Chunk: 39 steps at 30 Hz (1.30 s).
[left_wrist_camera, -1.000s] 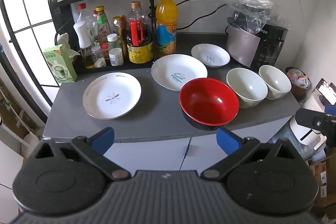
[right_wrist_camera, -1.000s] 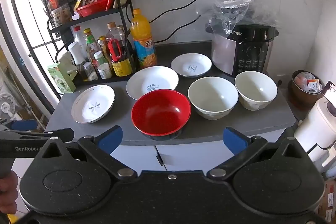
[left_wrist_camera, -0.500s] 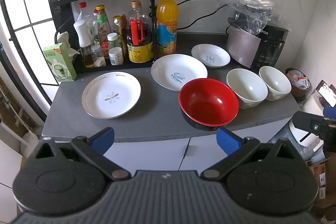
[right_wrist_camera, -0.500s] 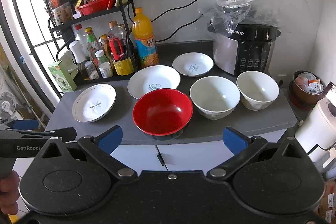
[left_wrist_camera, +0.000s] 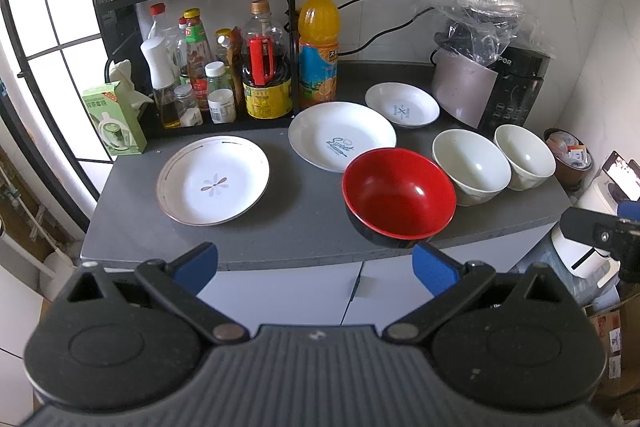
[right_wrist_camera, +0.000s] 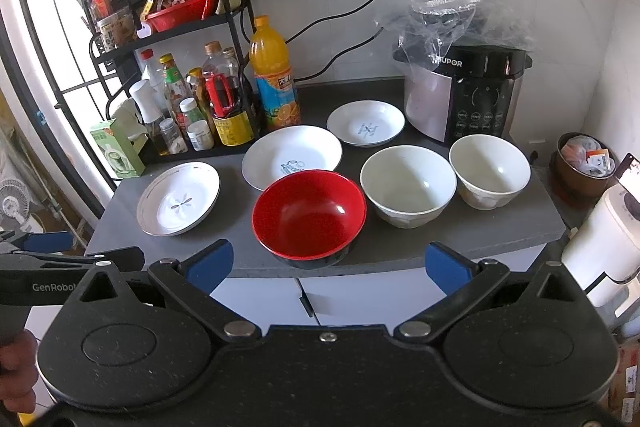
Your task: Organize plates and bowls
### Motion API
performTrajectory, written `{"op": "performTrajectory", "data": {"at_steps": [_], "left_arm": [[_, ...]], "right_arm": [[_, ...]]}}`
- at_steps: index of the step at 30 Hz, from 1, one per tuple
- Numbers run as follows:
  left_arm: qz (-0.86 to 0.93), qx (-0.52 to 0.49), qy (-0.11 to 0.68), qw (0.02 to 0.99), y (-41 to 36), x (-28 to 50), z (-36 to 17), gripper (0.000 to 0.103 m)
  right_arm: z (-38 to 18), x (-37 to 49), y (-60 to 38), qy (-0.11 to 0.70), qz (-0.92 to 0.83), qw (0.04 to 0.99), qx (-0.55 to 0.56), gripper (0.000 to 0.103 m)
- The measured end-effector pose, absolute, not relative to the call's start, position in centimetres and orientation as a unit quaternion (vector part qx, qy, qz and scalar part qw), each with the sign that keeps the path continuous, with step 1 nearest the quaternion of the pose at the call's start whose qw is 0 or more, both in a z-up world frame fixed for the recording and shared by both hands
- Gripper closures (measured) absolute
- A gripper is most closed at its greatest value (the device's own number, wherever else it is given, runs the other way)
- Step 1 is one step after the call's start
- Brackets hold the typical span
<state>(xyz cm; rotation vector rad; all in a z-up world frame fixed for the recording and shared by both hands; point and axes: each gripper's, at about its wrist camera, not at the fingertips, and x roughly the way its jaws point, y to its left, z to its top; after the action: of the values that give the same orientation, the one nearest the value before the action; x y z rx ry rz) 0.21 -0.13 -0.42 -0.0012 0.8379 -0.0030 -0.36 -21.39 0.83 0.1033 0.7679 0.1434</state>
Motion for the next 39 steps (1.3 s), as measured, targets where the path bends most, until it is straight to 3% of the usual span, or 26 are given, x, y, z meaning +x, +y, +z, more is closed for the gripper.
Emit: {"op": "performTrajectory", "data": {"at_steps": [39], "left_arm": [[-0.007, 0.008, 0.408, 0.913, -0.8, 0.0, -0.2, 0.0]], "right_arm": [[0.5, -1.0, -21.8, 0.379, 0.065, 0.922, 0.049, 0.0]]}}
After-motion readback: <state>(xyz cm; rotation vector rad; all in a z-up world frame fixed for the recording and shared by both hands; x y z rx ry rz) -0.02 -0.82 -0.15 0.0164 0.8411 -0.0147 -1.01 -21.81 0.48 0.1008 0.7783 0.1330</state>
